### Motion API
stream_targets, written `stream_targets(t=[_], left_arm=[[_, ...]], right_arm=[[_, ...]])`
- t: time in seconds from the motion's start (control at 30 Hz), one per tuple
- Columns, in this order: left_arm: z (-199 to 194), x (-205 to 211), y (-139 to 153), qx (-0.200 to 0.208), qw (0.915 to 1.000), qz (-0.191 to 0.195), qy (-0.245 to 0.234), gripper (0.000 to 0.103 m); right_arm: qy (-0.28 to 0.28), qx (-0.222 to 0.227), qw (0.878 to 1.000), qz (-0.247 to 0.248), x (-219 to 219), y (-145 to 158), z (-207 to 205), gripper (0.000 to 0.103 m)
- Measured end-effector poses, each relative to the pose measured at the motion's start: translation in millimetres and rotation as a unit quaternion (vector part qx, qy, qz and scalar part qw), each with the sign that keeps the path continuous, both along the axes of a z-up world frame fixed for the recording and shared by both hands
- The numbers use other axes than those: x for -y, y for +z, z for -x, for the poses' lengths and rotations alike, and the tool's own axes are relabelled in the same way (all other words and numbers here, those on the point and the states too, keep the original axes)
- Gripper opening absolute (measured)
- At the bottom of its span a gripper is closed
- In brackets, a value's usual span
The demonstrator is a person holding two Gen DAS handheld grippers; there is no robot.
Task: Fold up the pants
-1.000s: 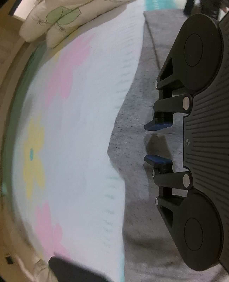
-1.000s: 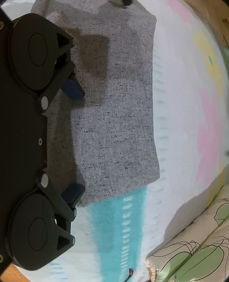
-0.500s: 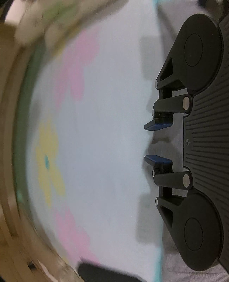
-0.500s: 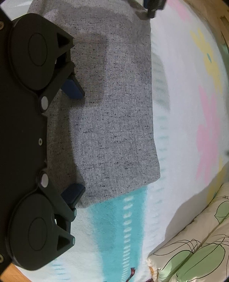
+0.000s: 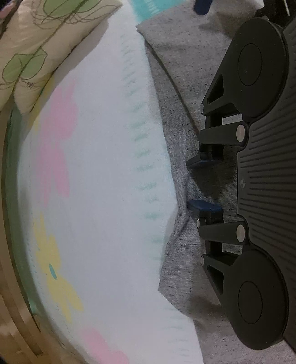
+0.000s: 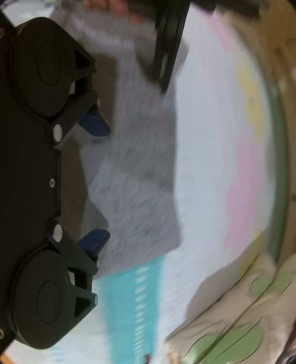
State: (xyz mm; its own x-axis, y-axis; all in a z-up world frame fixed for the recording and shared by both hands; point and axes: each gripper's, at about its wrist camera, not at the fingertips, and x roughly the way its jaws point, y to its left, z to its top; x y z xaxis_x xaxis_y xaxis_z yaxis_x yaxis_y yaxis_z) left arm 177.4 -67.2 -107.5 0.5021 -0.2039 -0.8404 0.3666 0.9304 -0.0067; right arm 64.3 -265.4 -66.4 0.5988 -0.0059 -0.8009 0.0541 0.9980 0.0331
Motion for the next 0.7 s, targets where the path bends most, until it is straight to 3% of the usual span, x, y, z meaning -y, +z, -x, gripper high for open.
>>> stream_targets(t=[0.17, 0.23, 0.37, 0.57, 0.7], left_arm=[[-4.1, -13.2, -5.5, -0.005, 0.9999, 0.013, 0.006, 0.031], [-5.0, -14.5, -5.5, -0.005, 0.9999, 0.015, 0.004, 0.031], [-5.0, -20.0, -5.3, -0.006, 0.9998, 0.020, 0.004, 0.031], [-9.1, -30.8, 0.9, -0.020, 0.9987, 0.042, 0.020, 0.030], [-4.0, -49.9, 17.8, 0.003, 0.9980, 0.036, 0.051, 0.030]], right_arm=[[0.029, 0.038, 0.999, 0.020, -5.0, 4.4, -15.7, 0.090], [0.021, 0.030, 0.999, 0.021, 5.5, -0.6, -30.6, 0.089], [-0.054, -0.018, 0.998, 0.001, 32.8, -22.1, -55.0, 0.088], [-0.066, -0.019, 0.997, -0.016, 36.5, -9.2, -57.3, 0.088], [-0.060, -0.033, 0.997, -0.027, 29.2, 0.5, -49.6, 0.089]])
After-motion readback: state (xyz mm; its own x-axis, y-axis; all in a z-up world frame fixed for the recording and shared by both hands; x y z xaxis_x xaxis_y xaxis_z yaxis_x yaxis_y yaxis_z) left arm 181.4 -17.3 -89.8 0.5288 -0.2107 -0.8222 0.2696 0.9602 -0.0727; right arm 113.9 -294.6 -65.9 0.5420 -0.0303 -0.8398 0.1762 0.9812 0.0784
